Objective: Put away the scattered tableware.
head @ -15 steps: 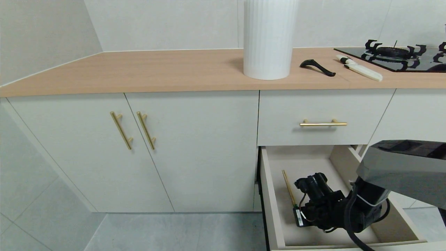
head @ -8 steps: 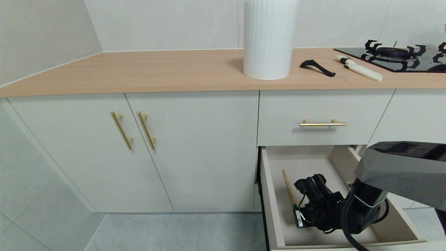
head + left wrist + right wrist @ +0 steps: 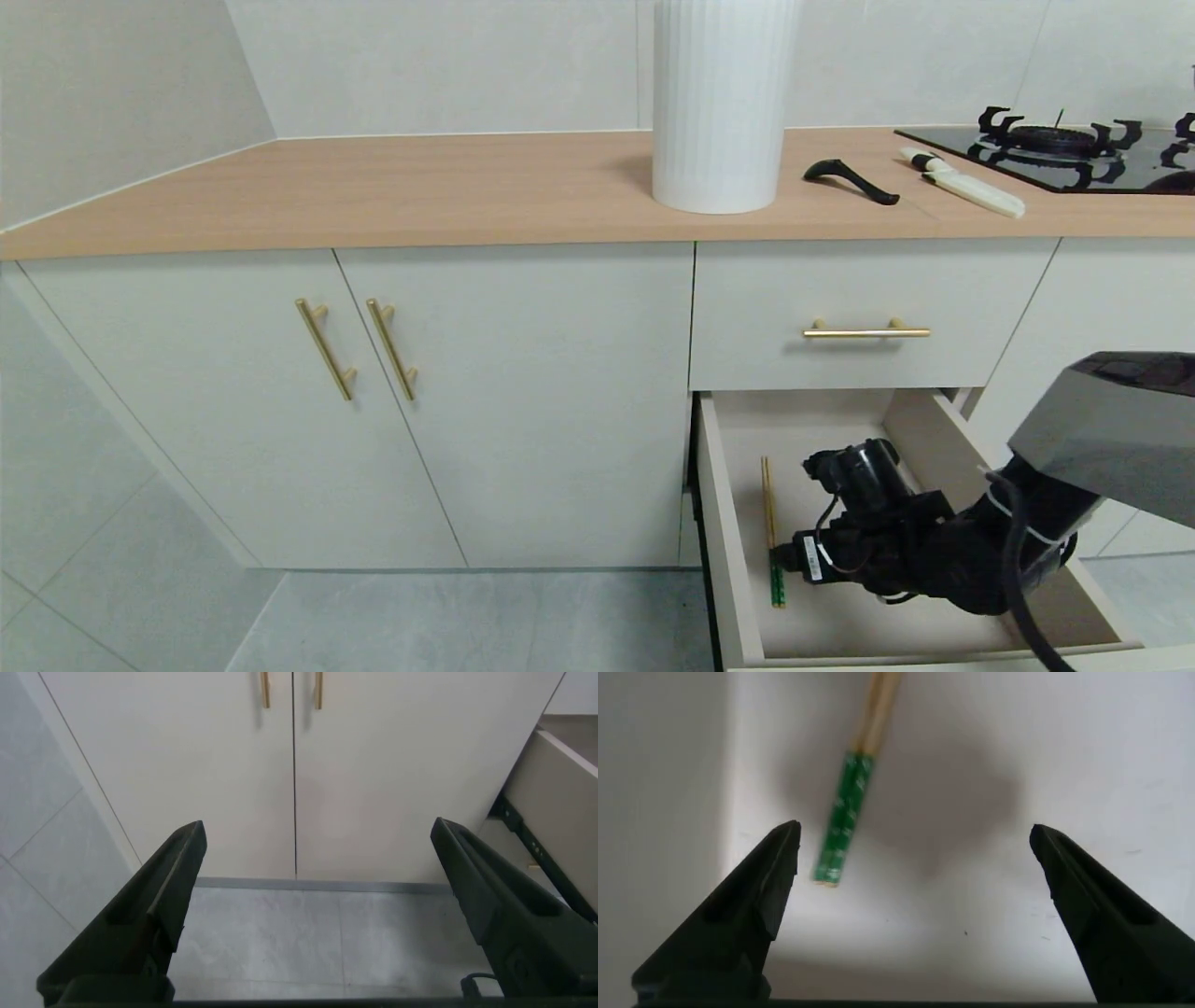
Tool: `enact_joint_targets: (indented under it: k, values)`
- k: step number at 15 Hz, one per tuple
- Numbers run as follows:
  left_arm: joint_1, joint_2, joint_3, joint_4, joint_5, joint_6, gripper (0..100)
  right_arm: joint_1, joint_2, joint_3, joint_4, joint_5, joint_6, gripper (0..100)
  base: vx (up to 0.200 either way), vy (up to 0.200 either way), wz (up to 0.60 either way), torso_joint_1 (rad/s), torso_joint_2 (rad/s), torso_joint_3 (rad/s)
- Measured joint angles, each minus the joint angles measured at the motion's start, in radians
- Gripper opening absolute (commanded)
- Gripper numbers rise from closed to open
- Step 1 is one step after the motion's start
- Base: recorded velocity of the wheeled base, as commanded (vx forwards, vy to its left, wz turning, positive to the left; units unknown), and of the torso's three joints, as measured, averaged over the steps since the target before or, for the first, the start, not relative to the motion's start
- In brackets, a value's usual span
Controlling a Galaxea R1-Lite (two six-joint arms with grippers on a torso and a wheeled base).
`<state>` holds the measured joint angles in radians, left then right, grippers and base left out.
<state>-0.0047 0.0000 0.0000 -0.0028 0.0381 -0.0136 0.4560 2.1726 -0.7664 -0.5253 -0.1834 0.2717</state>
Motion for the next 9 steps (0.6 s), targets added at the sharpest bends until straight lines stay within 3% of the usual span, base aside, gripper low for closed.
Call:
enact_joint_targets:
  k: [9]
  values:
    - [0.0,0.0,0.0,0.0,0.0,0.0,100,-0.057,-0.374,0.064,-0.003,-0.066,-0.122,100,0.0,0.0,0.0,0.0,0.0,0.0]
